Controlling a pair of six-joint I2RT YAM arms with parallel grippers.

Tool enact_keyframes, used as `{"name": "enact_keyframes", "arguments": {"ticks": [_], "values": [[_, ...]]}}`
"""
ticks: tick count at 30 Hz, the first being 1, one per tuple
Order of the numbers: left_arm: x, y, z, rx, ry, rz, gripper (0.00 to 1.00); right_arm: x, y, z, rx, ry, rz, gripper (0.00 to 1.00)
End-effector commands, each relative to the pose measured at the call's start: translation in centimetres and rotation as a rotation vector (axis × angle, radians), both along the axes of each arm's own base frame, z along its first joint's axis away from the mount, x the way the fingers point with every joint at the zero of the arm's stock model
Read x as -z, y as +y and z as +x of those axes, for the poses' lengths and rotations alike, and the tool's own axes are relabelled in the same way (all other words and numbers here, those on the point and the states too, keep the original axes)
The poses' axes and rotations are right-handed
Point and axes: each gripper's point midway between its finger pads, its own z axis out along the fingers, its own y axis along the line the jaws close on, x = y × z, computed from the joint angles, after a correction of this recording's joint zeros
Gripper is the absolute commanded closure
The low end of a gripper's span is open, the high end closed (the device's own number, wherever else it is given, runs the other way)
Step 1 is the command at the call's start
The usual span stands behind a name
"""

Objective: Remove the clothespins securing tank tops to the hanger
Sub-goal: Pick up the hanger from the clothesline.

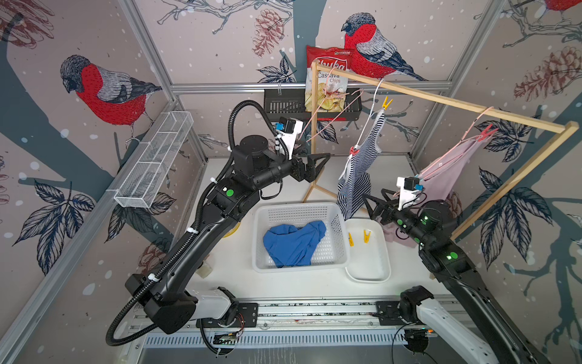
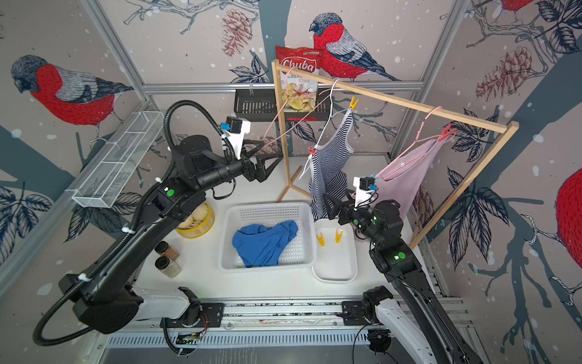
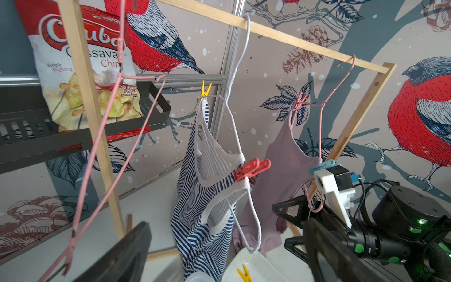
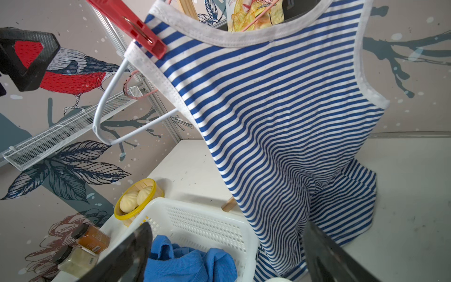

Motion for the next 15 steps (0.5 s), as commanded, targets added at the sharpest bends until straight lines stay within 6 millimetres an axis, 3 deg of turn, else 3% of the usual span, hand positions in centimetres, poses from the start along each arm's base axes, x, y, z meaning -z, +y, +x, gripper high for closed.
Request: {"name": "enact_keyframes", "arguments": {"ticks": [1, 10, 15], "values": [[-0.2, -0.3, 0.8, -0.081, -0.03, 0.017, 0.06, -0.1, 0.1, -0.1, -0.027, 0.009, 0.035, 0.04], [1.4, -2.1, 1.1, -0.09, -0.002, 0.024, 0.1, 0.2, 0.1, -0.2, -0.041, 0.002, 0.033, 0.05], [2.1, -4.2, 0.2, -0.006, 0.012, 0.019, 0.18, 0.1, 0.2, -0.2, -0.043, -0.009, 0.042, 0.05]]}}
